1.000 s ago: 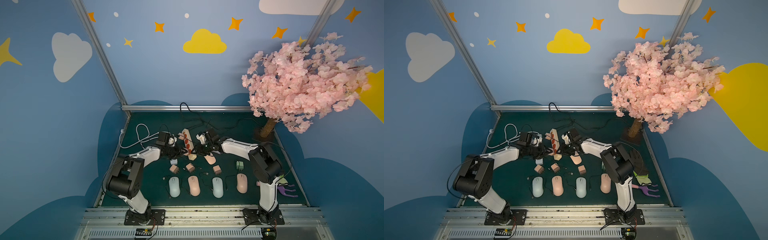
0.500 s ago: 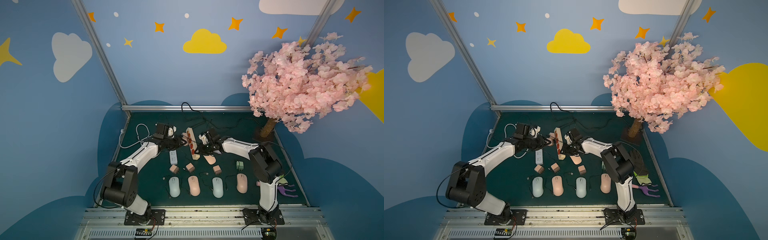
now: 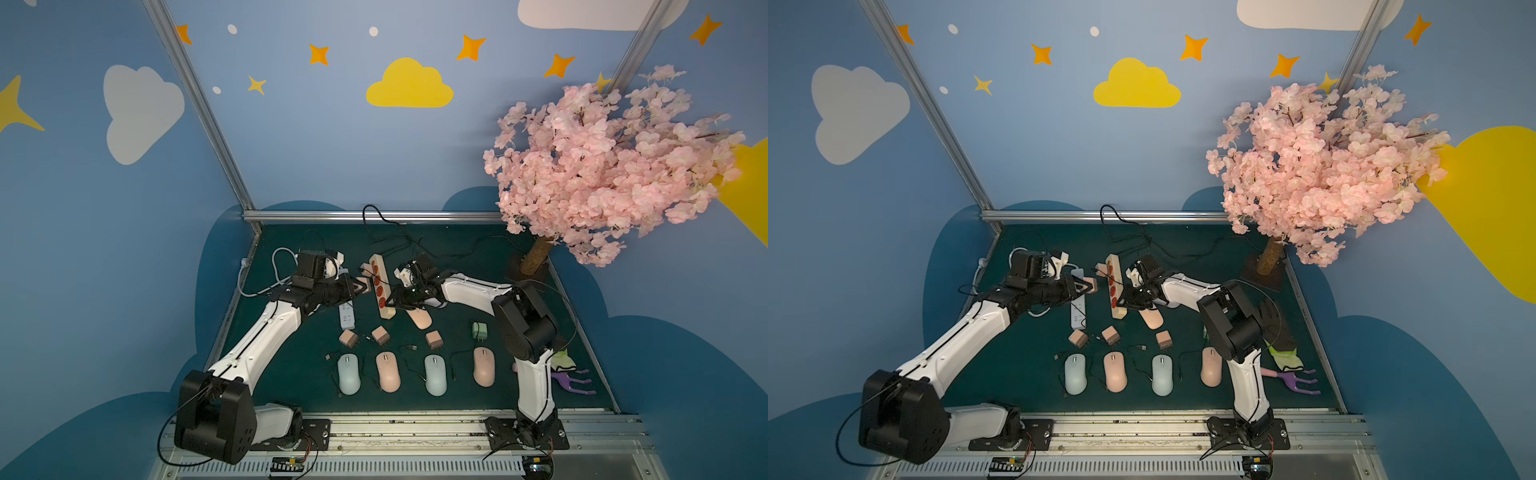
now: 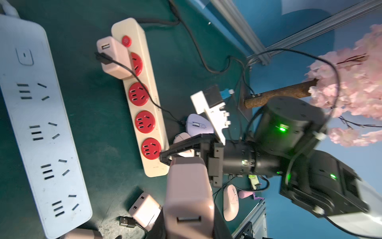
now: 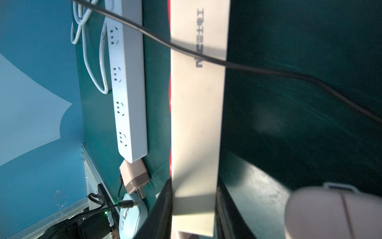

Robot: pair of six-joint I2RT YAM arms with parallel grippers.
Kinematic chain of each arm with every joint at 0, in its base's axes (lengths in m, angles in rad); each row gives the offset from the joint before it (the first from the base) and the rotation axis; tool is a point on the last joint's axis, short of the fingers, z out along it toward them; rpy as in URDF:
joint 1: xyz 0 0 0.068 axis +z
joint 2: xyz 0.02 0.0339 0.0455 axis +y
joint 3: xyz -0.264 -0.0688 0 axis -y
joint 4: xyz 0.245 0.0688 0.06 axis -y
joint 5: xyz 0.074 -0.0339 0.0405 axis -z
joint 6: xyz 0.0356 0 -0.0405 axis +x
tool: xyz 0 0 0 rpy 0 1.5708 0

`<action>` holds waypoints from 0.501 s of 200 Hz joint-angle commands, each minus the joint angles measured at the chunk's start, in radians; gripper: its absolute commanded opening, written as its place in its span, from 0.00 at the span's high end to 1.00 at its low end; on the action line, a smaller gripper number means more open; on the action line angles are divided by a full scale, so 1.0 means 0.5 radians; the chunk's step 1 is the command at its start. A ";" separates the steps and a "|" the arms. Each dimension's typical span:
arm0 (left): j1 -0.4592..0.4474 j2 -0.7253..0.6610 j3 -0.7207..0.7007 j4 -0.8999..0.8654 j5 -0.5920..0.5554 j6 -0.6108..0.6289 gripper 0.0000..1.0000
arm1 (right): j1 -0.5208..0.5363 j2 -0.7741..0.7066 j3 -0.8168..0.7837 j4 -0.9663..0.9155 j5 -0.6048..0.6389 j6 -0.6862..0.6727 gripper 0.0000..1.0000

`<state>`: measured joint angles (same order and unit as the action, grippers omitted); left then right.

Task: Unplug the wireless mouse
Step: Place the socket at the center of the board.

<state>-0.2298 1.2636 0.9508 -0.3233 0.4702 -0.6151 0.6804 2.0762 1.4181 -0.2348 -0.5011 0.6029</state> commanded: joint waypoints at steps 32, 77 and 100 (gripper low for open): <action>0.005 -0.230 -0.100 -0.153 -0.049 0.040 0.96 | 0.019 0.076 0.174 0.030 -0.101 0.002 0.82; 0.008 -0.296 -0.130 -0.134 -0.005 0.017 0.96 | 0.001 -0.077 0.101 -0.050 -0.005 -0.082 0.56; -0.005 -0.327 -0.133 -0.148 0.006 0.027 0.96 | -0.004 -0.216 0.038 -0.089 0.050 -0.150 0.45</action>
<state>-0.2295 1.1297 0.8875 -0.3866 0.4541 -0.6132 0.6823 2.0808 1.4616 -0.2485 -0.5114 0.5785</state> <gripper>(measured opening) 0.281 0.524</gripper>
